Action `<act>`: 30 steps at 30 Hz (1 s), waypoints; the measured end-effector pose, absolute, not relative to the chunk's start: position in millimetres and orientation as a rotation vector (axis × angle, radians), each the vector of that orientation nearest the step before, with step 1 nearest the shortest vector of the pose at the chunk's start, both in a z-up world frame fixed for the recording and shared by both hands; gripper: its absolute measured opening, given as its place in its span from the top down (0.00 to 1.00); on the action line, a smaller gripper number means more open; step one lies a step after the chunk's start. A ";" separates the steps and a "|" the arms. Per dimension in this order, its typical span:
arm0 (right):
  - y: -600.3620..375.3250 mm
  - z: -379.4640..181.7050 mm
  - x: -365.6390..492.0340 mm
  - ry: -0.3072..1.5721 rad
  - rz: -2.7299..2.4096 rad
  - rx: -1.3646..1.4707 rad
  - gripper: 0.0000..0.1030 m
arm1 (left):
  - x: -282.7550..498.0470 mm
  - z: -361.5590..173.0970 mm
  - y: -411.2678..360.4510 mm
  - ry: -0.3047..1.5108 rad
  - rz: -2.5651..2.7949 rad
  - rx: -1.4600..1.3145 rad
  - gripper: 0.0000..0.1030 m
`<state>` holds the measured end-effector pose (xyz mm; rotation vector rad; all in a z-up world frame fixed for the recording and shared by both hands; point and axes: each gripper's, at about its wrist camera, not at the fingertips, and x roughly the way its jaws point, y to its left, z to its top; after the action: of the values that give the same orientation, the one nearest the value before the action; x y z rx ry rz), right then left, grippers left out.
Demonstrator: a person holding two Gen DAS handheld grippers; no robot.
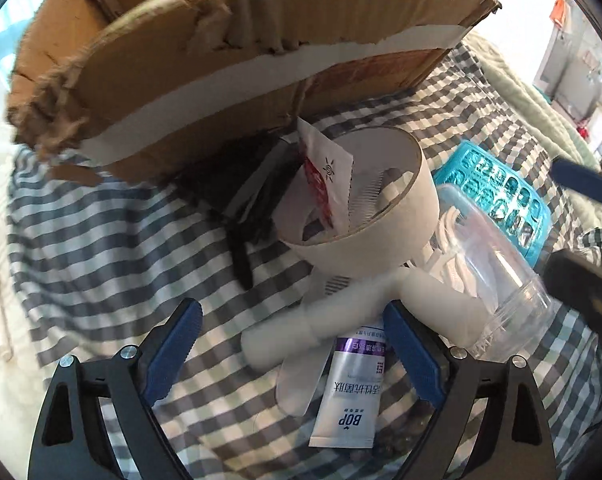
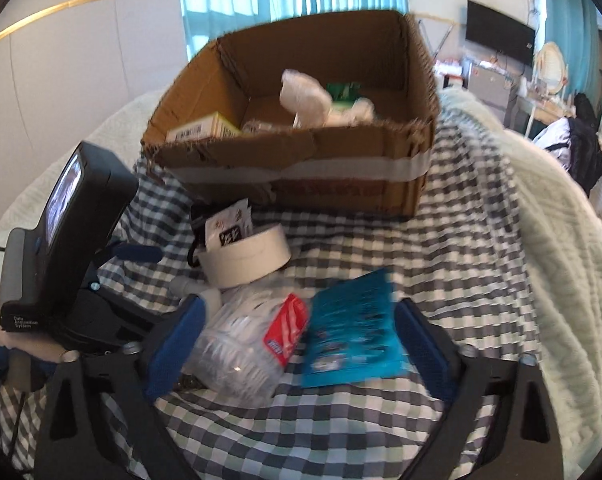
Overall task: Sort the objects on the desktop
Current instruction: 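Grasp the white tube with the left gripper while the right grasps the blue blister pack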
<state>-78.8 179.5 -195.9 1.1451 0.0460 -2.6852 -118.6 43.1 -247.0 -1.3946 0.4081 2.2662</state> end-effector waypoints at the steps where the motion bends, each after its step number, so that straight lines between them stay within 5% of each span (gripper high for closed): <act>1: 179.7 -199.5 -82.3 0.035 -2.672 1.170 0.18 | -118.8 -248.2 43.2 0.393 2.246 -1.400 0.19; 2: 181.3 -204.2 -86.6 0.018 -2.657 1.203 0.22 | -117.7 -248.3 43.4 0.379 2.226 -1.396 0.34; 6: 196.3 -214.2 -95.8 -0.099 -2.657 1.266 0.25 | -105.7 -243.3 49.0 0.408 2.209 -1.351 0.52; 10: 219.5 -223.9 -102.4 -0.261 -2.669 1.348 0.25 | -99.7 -234.0 43.7 0.394 2.254 -1.309 0.80; 19: 224.6 -247.9 -115.3 -0.228 -2.672 1.510 0.28 | -102.5 -225.5 40.2 0.391 2.288 -1.258 0.84; 24: 239.1 -241.5 -111.3 -0.267 -2.732 1.496 0.88 | -94.6 -212.4 37.5 0.342 2.322 -1.216 0.84; 30: 233.3 -226.6 -97.1 -0.222 -2.772 1.421 0.94 | -78.6 -193.4 35.0 0.336 2.355 -1.142 0.84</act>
<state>-97.1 233.3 -226.6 1.4208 -0.2215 -2.7715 -78.6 35.0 -193.4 -1.1418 0.3363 2.3551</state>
